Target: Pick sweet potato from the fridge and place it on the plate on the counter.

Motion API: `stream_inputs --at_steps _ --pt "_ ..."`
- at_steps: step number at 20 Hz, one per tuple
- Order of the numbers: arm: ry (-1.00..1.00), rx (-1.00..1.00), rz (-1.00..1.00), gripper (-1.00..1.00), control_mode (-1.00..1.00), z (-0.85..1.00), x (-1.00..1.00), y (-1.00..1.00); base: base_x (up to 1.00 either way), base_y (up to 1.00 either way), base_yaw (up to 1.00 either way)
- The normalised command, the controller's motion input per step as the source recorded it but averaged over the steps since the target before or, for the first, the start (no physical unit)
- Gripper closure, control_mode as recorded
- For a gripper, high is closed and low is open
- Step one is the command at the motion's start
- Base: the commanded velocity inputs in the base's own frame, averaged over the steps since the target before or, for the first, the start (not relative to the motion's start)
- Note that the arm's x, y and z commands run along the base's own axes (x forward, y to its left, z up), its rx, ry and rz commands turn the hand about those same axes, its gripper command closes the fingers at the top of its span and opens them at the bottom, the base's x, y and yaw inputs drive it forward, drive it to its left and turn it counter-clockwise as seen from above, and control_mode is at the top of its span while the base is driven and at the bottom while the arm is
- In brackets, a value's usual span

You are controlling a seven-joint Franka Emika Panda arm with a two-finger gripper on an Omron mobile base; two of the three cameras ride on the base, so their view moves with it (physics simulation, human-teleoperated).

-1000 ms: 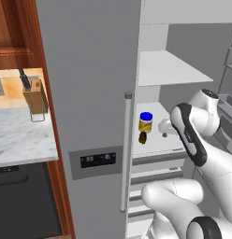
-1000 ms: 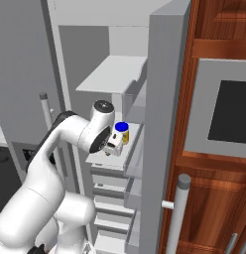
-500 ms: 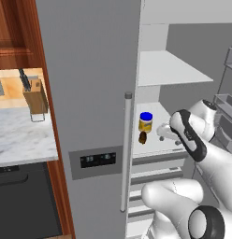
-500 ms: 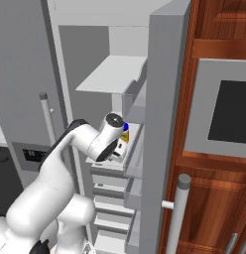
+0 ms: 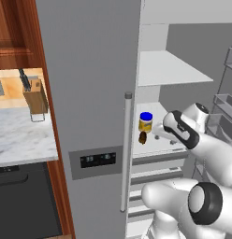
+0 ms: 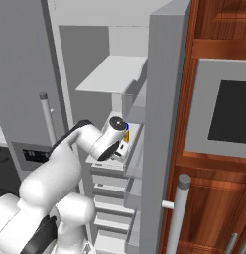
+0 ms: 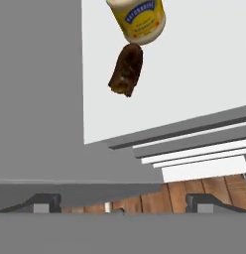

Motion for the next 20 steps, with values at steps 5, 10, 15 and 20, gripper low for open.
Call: stream_inputs --at_steps 5,10,15,20 --pt "0.0 0.0 -0.06 -1.0 -1.0 -0.22 0.45 0.0 0.0 0.0 0.0" --pt "0.0 0.0 -0.05 -1.0 -1.0 -0.14 0.37 0.0 0.0 0.0 0.0" --pt "0.0 0.0 -0.03 -1.0 -1.0 -0.06 0.33 0.0 0.0 0.0 0.0" --pt "0.03 0.0 -0.02 -1.0 -1.0 -0.1 0.27 0.01 0.0 0.0 0.0"
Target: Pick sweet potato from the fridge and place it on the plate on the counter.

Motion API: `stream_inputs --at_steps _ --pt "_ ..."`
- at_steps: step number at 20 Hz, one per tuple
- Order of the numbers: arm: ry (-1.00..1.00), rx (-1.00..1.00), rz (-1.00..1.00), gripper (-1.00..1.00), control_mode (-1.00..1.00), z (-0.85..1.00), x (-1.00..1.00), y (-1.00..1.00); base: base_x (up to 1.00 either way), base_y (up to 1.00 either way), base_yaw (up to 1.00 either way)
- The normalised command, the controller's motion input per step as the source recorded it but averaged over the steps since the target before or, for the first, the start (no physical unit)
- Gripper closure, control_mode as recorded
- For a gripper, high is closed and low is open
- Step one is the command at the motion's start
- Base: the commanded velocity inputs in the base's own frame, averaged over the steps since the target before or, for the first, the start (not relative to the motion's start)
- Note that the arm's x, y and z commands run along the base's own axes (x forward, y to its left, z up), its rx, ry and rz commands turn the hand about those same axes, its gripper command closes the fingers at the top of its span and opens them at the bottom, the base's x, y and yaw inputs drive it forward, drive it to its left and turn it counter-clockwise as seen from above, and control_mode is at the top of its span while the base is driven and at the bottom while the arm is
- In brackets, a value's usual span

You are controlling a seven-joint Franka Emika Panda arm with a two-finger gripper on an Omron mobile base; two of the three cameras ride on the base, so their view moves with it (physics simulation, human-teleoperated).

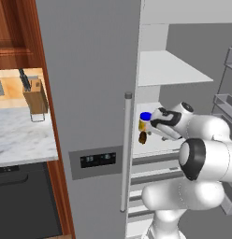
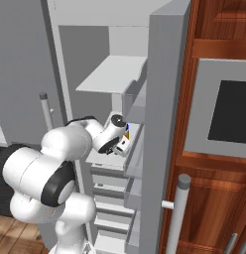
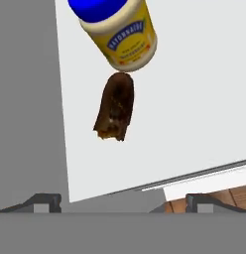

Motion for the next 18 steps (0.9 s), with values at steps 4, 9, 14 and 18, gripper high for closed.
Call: stream_inputs --at_steps 4,9,14,18 --pt "0.07 0.0 -0.01 -1.0 -1.0 -0.2 0.19 0.0 0.0 0.0 0.0" --pt "0.04 0.01 -0.01 -1.0 -1.0 -0.13 0.12 0.01 0.0 0.0 0.0" --pt "0.0 0.01 0.0 -1.0 -1.0 -0.03 0.09 0.05 0.0 0.0 0.0" --pt "0.0 0.0 0.0 -1.0 -1.0 -0.06 0.09 0.11 0.0 0.0 0.0"
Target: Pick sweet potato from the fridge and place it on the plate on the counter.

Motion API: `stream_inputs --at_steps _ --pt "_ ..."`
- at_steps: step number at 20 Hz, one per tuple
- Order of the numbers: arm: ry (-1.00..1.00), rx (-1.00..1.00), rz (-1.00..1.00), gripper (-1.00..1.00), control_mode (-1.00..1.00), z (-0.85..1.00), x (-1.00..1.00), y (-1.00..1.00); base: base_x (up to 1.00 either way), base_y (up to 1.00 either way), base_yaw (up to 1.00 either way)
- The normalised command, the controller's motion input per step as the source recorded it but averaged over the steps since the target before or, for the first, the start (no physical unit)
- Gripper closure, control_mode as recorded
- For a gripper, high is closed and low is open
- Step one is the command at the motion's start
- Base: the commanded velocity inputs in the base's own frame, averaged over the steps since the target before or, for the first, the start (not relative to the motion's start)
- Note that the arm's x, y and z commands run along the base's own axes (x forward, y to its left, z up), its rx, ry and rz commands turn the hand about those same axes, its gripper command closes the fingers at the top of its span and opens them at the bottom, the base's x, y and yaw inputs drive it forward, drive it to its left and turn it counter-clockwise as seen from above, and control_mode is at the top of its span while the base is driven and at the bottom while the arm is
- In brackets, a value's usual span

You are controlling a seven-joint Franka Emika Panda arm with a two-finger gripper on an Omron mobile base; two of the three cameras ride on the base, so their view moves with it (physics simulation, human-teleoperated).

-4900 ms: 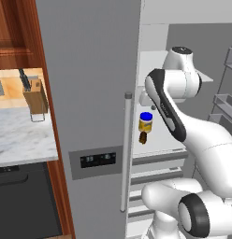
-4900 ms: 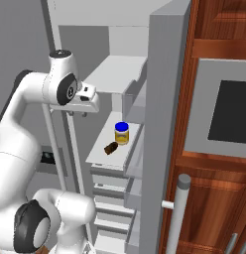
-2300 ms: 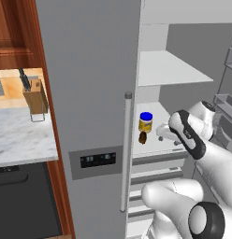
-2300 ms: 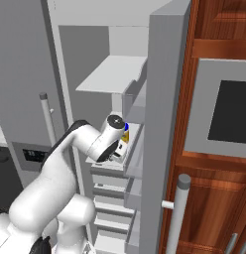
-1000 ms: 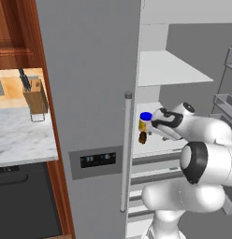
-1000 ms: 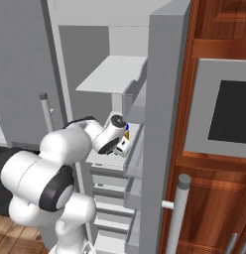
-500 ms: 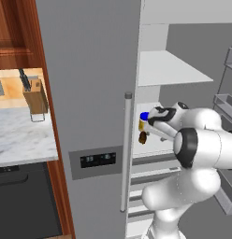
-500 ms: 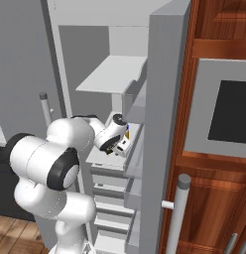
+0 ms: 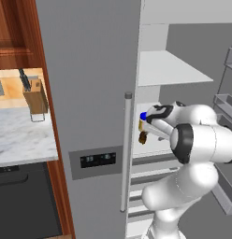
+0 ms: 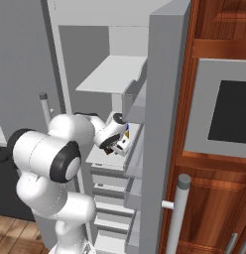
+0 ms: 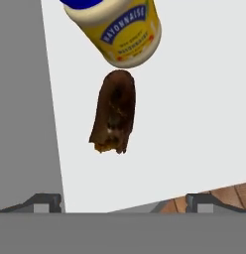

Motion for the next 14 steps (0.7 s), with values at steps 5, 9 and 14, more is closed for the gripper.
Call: stream_inputs --at_steps 5,9,14 --pt "0.0 0.0 0.0 -1.0 -1.0 -0.07 0.1 0.1 0.0 0.0 0.0" --pt "0.0 0.0 0.0 -1.0 -1.0 -0.12 0.17 0.02 0.0 0.0 0.0" --pt "0.0 0.0 0.0 -1.0 -1.0 -0.16 0.31 0.02 0.0 0.0 0.0"
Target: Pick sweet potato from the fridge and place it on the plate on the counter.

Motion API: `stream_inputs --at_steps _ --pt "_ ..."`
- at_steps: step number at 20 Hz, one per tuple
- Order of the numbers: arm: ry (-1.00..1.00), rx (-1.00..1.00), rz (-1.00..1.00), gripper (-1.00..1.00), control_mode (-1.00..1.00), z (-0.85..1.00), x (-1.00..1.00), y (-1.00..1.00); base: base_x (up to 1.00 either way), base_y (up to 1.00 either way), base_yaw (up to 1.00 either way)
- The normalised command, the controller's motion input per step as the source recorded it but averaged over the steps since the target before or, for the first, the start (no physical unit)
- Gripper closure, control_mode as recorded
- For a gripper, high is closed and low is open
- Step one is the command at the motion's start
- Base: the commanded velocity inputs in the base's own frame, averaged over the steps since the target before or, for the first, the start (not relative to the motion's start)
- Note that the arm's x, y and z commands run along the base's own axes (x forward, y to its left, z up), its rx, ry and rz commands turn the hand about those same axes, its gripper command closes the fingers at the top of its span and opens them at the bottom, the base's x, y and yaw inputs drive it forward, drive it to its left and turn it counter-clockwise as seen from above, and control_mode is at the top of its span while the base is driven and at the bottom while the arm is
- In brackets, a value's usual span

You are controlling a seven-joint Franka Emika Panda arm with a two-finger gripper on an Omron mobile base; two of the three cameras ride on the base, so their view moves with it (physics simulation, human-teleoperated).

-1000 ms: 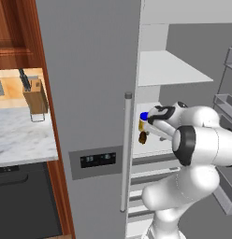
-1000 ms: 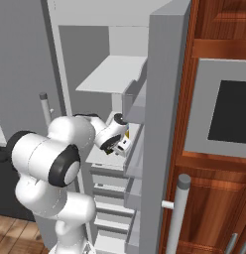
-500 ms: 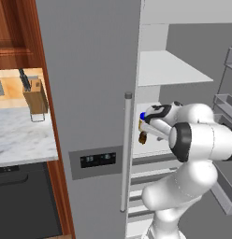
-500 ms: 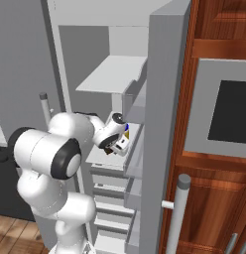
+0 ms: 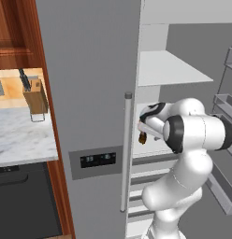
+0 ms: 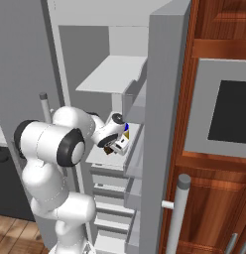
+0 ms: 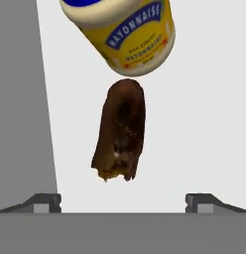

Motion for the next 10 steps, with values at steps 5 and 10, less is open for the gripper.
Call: stream_inputs --at_steps 5,10 --pt "0.0 0.0 0.0 -1.0 -1.0 -0.19 0.32 0.04 0.0 0.0 0.0" --pt "0.0 0.0 0.0 -1.0 -1.0 -0.24 0.24 0.02 0.0 0.0 0.0"
